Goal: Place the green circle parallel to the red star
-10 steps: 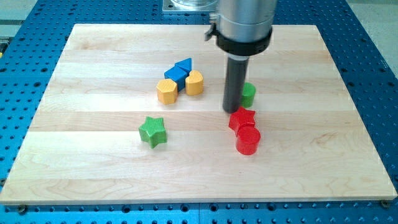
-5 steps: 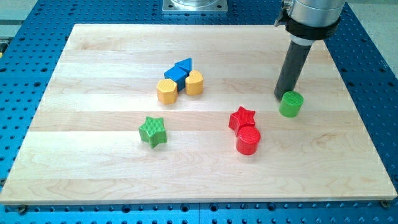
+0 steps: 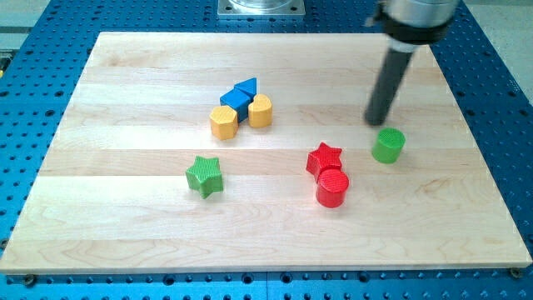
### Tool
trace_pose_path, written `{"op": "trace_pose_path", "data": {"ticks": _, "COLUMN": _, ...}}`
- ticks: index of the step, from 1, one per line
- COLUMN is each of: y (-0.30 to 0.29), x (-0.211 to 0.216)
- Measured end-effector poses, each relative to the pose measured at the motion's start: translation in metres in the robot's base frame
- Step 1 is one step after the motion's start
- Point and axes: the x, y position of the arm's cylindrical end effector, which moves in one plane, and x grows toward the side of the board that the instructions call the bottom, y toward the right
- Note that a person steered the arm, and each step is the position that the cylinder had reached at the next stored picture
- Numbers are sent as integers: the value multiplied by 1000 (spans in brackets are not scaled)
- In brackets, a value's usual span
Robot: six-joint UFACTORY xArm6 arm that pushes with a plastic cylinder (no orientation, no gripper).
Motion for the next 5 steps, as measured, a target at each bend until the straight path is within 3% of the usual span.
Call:
{"op": "trace_pose_path", "data": {"ticks": 2, "y": 82, "x": 68}}
{"op": "trace_pose_path", "data": {"ticks": 3, "y": 78, "x": 17}}
{"op": "trace_pose_path", "data": {"ticks": 4, "y": 43, "x": -8}}
{"op": "trace_pose_path", "data": {"ticks": 5, "y": -31, "x": 13}}
